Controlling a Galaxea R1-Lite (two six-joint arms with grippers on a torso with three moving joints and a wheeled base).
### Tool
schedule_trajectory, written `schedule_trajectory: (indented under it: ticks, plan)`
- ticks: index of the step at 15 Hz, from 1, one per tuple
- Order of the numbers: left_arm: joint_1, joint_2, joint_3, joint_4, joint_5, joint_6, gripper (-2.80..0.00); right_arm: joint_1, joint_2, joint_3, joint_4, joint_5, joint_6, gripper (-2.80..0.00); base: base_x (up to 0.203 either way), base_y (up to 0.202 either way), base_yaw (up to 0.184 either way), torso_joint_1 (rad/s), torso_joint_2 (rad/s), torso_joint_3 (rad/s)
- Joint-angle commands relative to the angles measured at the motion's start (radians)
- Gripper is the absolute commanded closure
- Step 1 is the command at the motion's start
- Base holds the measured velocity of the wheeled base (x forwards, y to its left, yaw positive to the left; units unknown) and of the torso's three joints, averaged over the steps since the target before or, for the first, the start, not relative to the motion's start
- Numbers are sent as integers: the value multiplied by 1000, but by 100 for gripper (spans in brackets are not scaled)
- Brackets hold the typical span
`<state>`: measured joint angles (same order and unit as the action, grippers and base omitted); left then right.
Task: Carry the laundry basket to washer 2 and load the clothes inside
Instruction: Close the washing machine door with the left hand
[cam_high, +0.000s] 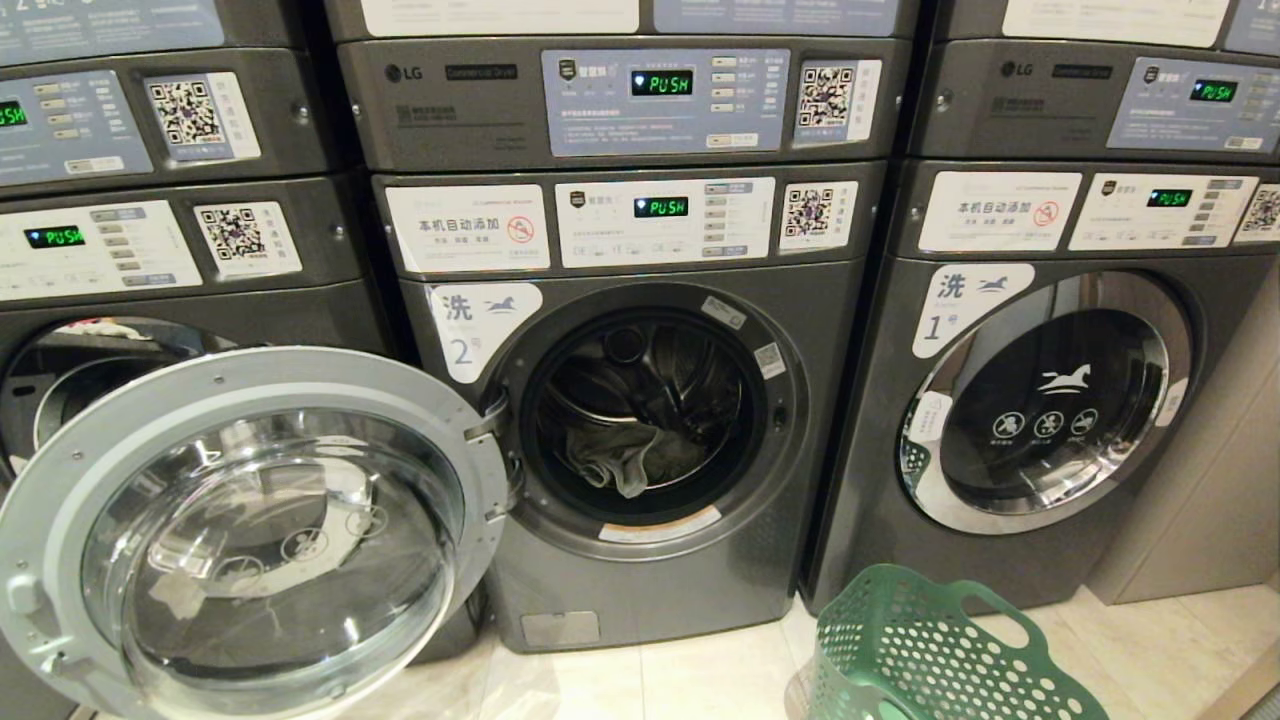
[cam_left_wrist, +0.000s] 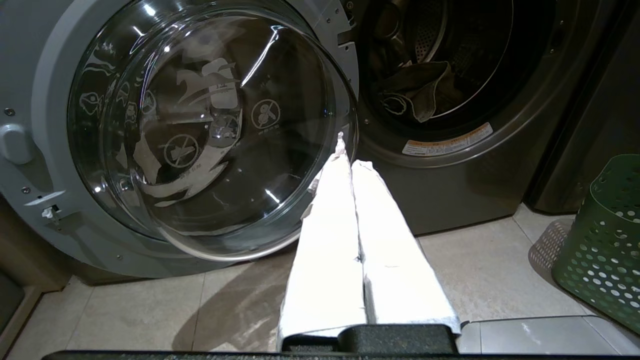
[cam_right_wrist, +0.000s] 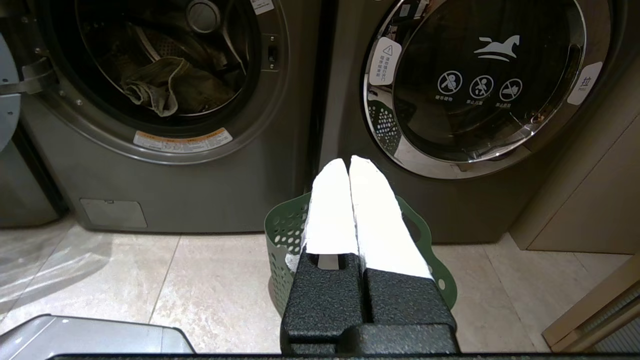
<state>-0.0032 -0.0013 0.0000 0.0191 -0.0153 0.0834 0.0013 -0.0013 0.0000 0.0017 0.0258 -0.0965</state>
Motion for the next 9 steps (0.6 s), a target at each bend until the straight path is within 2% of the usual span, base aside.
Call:
schedule_trajectory:
  ticks: [1,7,9]
  plan:
    - [0,-2,2,1,0,1,0,0,1,0,0,0,-2,0,0,0,0,0,0,0]
    - [0,-2,2,1,0,1,0,0,1,0,0,0,0,0,0,0,0,0,0,0]
    - [0,-2,2,1,0,1,0,0,1,0,0,2,-2,0,2,-2,99,2,1,3]
